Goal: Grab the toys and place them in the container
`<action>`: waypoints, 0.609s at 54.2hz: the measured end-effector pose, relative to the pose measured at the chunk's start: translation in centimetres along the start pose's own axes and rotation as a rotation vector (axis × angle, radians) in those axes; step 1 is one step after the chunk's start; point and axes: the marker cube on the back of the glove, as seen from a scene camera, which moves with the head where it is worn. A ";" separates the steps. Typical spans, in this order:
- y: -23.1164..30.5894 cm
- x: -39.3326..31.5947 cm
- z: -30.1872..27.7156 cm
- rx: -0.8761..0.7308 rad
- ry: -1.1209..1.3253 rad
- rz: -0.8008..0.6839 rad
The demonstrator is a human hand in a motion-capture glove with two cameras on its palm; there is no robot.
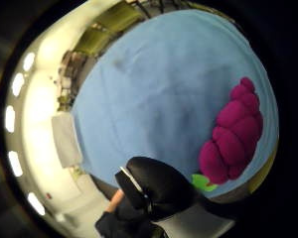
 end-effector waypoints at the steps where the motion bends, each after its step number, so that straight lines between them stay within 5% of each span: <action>1: 0.1 0.1 0.3 -0.009 0.000 0.006; 17: 0.6 0.6 2.9 -0.084 -0.075 0.018; 33: 1.5 -2.1 2.4 0.076 -0.136 -0.072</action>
